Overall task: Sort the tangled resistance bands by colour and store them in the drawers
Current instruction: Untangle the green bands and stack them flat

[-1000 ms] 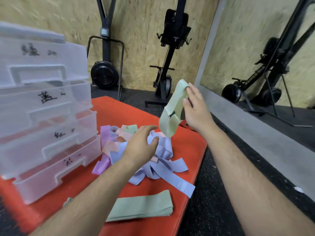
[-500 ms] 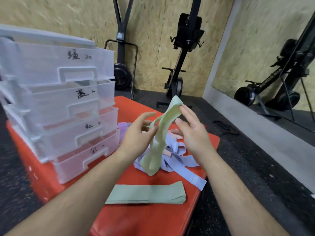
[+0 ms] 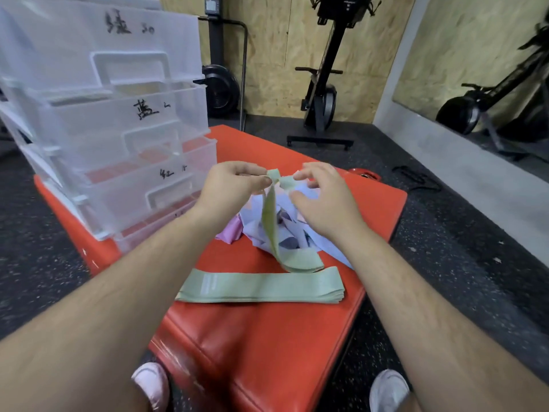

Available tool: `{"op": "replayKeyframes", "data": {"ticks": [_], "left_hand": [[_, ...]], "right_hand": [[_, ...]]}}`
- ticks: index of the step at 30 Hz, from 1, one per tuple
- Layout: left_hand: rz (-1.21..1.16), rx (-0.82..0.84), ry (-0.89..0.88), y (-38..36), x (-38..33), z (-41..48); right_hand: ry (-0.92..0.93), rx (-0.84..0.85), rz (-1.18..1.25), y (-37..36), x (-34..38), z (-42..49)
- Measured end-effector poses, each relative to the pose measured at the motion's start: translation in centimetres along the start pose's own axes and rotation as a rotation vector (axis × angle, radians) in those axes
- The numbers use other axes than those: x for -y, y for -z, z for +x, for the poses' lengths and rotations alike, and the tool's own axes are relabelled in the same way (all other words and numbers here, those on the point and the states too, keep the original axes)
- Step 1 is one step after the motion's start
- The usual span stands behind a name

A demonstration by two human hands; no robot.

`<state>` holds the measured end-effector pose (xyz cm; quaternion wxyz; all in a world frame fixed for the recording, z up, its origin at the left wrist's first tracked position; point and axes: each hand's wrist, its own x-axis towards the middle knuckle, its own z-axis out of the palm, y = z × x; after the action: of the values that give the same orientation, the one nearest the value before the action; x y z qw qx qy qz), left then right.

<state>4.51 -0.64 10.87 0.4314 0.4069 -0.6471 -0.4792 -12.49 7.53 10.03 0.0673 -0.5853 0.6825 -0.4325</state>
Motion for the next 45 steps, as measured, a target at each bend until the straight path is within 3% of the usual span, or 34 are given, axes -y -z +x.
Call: {"op": "replayKeyframes", "data": {"ticks": [4, 10, 14, 20, 26, 29, 39, 45], "left_hand": [[-0.075, 0.036, 0.007, -1.0, -0.6, -0.2], [-0.099, 0.059, 0.028, -1.2, -0.7, 0.2], [0.164, 0.054, -0.136, -0.9, 0.2, 0.3], [0.227, 0.164, -0.149, -0.9, 1.2, 0.2], [0.221, 0.129, -0.188, -0.1, 1.6, -0.1], [0.336, 0.163, -0.246, 0.3, 1.9, -0.3], [0.574, 0.184, -0.298, 2.5, 4.2, -1.5], [0.577, 0.174, -0.199, 5.2, 6.2, -2.0]], "right_hand": [[-0.032, 0.273, 0.177, -2.1, 0.7, -0.8], [-0.089, 0.125, 0.240, -2.7, 0.0, 0.5], [-0.129, 0.199, 0.208, -2.1, -0.4, 0.9], [-0.132, 0.293, 0.262, -2.5, -0.2, 0.8], [-0.058, 0.375, 0.293, -2.8, 0.1, 0.2], [-0.013, 0.390, 0.298, -3.2, -0.3, 0.0], [0.051, 0.543, -0.077, -2.6, -2.5, -0.9], [0.019, 0.621, -0.329, -0.4, -3.4, -1.3]]}}
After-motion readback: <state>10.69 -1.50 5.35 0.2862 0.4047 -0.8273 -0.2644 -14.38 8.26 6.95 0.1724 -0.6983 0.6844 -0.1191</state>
